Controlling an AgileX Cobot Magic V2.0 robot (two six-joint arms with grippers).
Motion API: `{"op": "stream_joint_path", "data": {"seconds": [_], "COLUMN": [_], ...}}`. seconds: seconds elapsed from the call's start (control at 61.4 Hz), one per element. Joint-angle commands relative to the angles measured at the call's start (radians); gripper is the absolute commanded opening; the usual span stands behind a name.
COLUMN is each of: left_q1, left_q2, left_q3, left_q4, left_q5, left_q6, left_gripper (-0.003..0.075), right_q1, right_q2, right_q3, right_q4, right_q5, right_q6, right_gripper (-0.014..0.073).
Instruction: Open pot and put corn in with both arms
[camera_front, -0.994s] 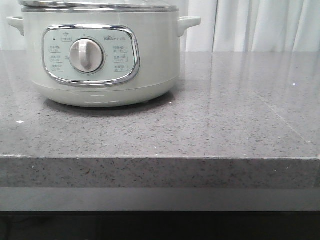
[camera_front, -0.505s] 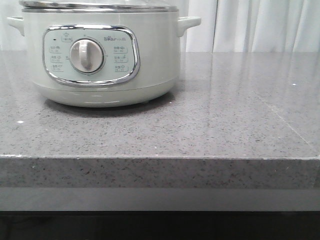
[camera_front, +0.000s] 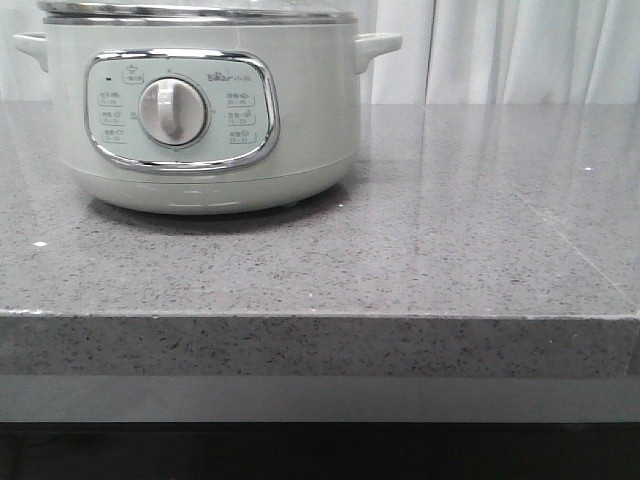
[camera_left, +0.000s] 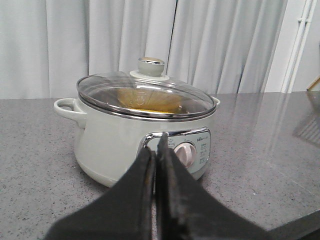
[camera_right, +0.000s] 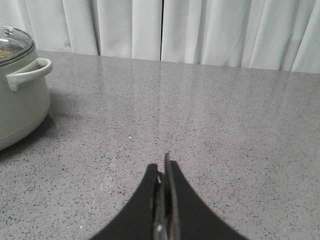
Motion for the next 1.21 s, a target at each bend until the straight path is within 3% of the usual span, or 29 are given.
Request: {"op": "stream_joint_path", "data": {"seconds": [0.0, 0.212, 0.359, 0.44, 0.57, 0.75, 0.945, 1.059, 1.19], "left_q1": [-0.003, -0.003, 0.058, 0.117, 0.231, 0.304, 0.321, 0.321, 0.321], "left_q2": [0.012, 0.012, 0.010, 0.001, -0.042, -0.063, -0.063, -0.063, -0.063], "left_q3": [-0.026, -0.024, 0.006, 0.032, 0.091, 0.189, 0.291, 0.355, 0.350], "left_q4": [-0.016, -0.009, 0.195, 0.236, 0.236, 0.243, 0.239, 0.239, 0.239], "left_q5": [-0.082, -0.082, -0.089, -0.089, -0.089, -0.091, -0.143, -0.243, -0.211], "left_q6": [0.001, 0.001, -0.126, -0.170, -0.170, -0.167, -0.167, -0.167, -0.167], "left_gripper": [-0.0018, -0.0018, -0.0018, -0.0018, -0.0018, -0.0018, -0.0018, -0.0018, -0.0018], "right_q1": [0.002, 0.002, 0.002, 0.002, 0.002, 0.002, 0.002, 0.002, 0.002], "right_q2": [0.007, 0.007, 0.007, 0.007, 0.007, 0.007, 0.007, 0.007, 0.007], "right_q3": [-0.027, -0.027, -0.027, -0.027, -0.027, -0.027, -0.027, -0.027, -0.027], "right_q4": [0.000, 0.000, 0.000, 0.000, 0.000, 0.000, 0.000, 0.000, 0.000], "right_q5": [-0.081, -0.081, -0.081, -0.081, -0.081, -0.082, -0.081, -0.081, -0.081], "right_q6": [-0.012, -0.012, -0.012, -0.012, -0.012, -0.012, -0.012, -0.012, -0.012], "right_gripper": [-0.0065, -0.0065, -0.0065, -0.0065, -0.0065, -0.0065, -0.0065, -0.0065, -0.0065]}}
